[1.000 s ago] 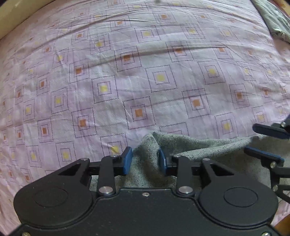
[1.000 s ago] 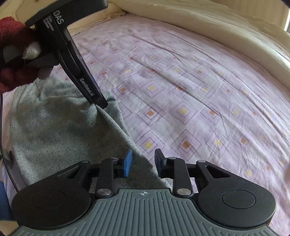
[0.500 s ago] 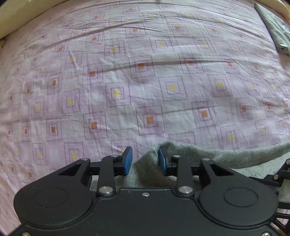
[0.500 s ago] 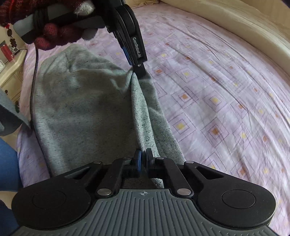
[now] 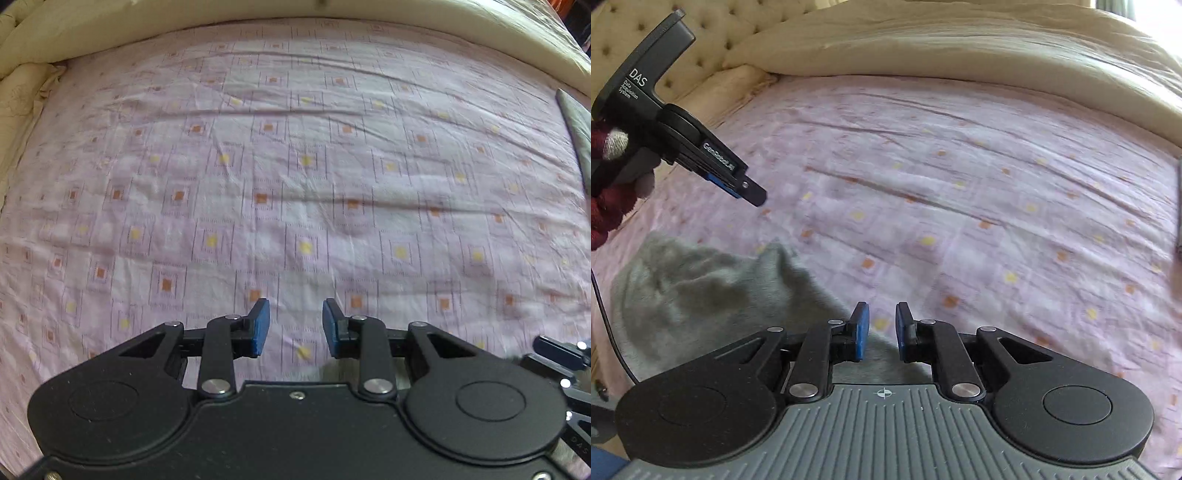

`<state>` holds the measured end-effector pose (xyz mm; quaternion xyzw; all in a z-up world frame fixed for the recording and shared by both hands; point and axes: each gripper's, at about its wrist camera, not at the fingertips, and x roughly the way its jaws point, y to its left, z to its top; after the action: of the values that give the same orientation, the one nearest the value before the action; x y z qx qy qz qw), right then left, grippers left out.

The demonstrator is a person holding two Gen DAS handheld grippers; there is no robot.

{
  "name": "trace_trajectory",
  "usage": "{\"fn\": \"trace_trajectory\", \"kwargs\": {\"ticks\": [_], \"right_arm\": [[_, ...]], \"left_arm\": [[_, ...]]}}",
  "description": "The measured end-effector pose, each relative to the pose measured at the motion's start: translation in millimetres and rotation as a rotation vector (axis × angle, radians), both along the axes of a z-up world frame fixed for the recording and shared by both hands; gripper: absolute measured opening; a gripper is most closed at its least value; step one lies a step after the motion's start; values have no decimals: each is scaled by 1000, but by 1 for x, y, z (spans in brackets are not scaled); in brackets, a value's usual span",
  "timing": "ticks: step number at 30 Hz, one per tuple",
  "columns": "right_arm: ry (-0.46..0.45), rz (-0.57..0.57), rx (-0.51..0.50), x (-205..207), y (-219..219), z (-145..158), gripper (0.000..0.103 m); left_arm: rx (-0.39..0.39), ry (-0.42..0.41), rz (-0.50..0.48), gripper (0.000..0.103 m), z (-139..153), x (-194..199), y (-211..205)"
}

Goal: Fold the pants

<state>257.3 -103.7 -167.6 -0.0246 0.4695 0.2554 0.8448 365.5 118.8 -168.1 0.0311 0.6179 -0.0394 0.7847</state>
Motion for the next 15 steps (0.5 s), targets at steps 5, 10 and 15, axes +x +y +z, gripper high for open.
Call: {"fn": "trace_trajectory", "kwargs": {"ticks": [5,10,15], "right_arm": [[65,115,15,-6,53,-17,14],[100,93,-90,17,94,-40,14],[88,-69,-88,32,101,-33,15]], "left_arm": [[-35,83,-38,40,-29,-40,3],[67,4,18,48,-57,-33,7],[68,-19,125,46,-41,-16,22]]}}
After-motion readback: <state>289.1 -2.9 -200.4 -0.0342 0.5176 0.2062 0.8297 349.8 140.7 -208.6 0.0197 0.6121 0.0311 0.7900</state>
